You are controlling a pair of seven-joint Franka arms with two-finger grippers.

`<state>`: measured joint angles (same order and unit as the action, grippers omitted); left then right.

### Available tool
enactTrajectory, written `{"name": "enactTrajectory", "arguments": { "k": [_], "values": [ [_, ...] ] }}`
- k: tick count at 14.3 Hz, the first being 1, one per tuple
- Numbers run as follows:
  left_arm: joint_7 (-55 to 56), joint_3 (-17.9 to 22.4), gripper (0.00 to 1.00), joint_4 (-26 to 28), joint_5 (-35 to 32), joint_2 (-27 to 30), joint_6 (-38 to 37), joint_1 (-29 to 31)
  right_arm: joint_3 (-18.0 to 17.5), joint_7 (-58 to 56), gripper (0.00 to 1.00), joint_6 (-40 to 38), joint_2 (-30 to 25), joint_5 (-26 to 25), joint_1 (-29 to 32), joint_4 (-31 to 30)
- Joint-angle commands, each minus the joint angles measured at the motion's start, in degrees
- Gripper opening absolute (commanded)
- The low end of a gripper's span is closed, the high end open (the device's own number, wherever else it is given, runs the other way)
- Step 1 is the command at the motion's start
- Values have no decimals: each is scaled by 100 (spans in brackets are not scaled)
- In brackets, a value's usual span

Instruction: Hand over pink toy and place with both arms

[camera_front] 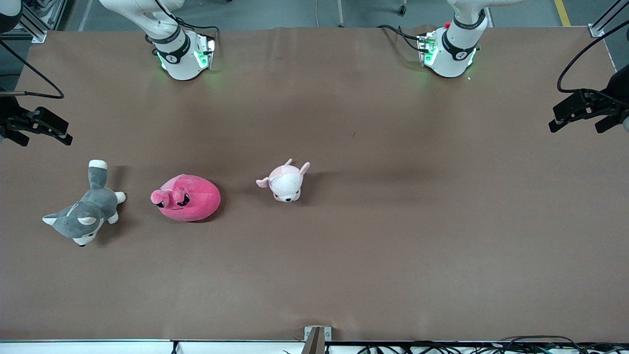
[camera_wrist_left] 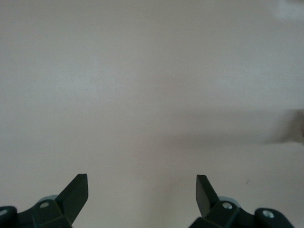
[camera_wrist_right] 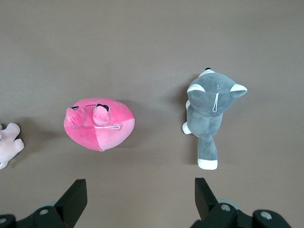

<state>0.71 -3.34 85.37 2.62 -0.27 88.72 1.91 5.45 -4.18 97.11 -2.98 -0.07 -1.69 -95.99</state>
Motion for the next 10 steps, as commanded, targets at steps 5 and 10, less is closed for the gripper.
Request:
{"name": "enactTrajectory", "arguments": {
  "k": [5, 10],
  "values": [
    [-36, 26, 100, -20, -104, 54, 14, -50, -36, 22, 100, 72, -203, -274, -6, -253],
    [-45, 35, 100, -3, -104, 45, -4, -33, -27, 22, 100, 72, -203, -274, 2, -245]
  ]
}}
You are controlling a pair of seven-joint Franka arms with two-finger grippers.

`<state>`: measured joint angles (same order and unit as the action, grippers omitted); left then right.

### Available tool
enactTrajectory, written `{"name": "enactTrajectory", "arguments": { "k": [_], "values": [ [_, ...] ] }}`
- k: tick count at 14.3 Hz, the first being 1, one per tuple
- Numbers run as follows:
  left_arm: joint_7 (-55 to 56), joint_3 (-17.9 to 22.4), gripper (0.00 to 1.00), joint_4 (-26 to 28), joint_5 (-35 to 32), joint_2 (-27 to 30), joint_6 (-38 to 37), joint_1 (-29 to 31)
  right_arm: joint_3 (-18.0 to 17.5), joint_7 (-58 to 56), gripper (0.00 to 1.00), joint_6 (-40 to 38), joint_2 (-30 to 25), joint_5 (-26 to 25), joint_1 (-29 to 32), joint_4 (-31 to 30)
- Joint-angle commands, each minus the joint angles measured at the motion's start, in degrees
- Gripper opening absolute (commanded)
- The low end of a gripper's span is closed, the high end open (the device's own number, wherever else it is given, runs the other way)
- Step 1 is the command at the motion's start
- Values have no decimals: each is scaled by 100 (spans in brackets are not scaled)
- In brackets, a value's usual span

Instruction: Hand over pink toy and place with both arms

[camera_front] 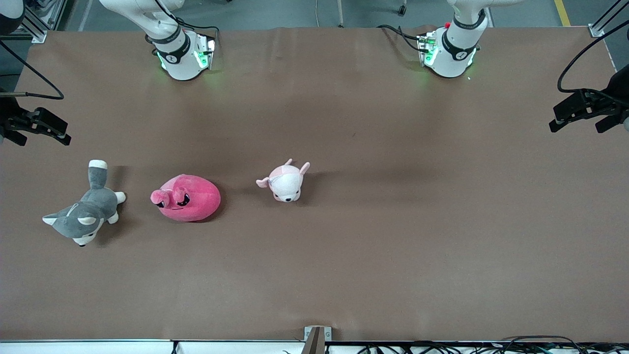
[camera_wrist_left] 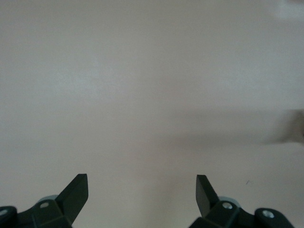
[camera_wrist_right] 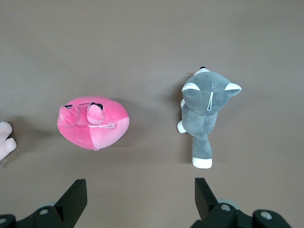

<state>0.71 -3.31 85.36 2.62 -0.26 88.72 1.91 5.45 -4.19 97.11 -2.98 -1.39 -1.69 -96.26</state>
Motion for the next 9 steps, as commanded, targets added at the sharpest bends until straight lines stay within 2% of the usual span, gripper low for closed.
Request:
{"name": "enactTrajectory", "arguments": {
  "k": [1, 9],
  "values": [
    [-53, 32, 100, -10, -121, 44, -3, -33, -26, 24, 100, 72, -203, -142, 2, -218],
    [-1, 23, 100, -10, -113, 44, -12, -24, -26, 32, 100, 45, -211, -124, -6, -139]
  ]
}}
